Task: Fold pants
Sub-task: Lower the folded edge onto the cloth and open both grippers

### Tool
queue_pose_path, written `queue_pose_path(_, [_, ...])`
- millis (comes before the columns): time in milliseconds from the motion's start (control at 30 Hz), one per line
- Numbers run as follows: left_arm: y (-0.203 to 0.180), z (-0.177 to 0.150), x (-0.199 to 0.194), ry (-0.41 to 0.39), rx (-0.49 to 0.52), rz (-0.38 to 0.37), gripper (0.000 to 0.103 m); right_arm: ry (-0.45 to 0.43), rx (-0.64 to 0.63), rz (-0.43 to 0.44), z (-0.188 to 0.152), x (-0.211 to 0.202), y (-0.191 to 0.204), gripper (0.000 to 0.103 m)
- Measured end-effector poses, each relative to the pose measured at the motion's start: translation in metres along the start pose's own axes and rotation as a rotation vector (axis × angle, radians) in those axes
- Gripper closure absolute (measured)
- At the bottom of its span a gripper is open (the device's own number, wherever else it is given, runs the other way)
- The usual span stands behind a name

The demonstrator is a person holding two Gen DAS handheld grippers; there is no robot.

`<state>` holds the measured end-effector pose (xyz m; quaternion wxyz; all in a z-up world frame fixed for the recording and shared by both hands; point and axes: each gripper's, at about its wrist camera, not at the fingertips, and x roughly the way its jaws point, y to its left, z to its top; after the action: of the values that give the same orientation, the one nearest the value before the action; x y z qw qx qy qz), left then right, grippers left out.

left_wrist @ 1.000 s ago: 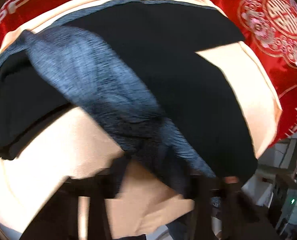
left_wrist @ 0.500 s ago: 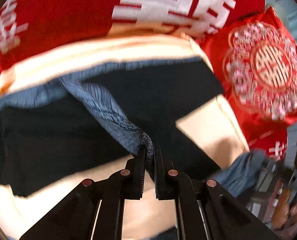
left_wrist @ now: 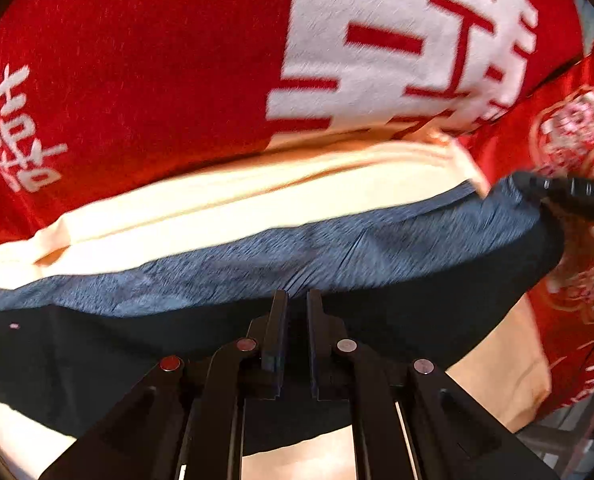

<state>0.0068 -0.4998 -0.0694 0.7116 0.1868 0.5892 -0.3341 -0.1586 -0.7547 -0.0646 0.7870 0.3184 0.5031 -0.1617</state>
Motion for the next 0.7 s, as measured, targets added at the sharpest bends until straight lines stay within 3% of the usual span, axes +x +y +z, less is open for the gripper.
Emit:
queue_pose_path(67, [0.001, -0.006, 0.013, 0.038, -0.016, 0.025, 0.094, -0.026, -0.069, -0.086, 0.002, 0.010, 0.004, 0.095])
queue_pose_path(133, [0.002, -0.012, 0.025, 0.068, -0.034, 0.041, 0.094, -0.022, -0.101, -0.144, 0.003, 0.017, 0.007, 0.072])
queue_pose_path(167, [0.002, -0.016, 0.028, 0.074, -0.038, 0.046, 0.093, -0.017, -0.091, -0.132, 0.001, 0.017, 0.007, 0.044])
queue_pose_path(200, [0.001, -0.019, 0.032, 0.080, -0.041, 0.052, 0.094, -0.018, -0.081, -0.110, -0.001, 0.016, 0.008, 0.028])
queue_pose_path(333, [-0.005, -0.026, 0.046, 0.098, -0.038, 0.094, 0.094, -0.051, -0.126, -0.143, -0.012, -0.004, 0.017, 0.025])
queue_pose_path(467, [-0.001, -0.022, 0.049, 0.088, -0.087, 0.091, 0.094, -0.097, -0.083, -0.074, -0.035, -0.032, 0.020, 0.025])
queue_pose_path(567, [-0.005, -0.021, 0.056, 0.097, -0.070, 0.110, 0.094, -0.053, -0.090, -0.074, -0.059, -0.033, 0.023, 0.025])
queue_pose_path(700, [-0.011, -0.027, 0.063, 0.089, -0.053, 0.131, 0.093, 0.018, 0.048, -0.103, -0.093, -0.017, 0.005, 0.025])
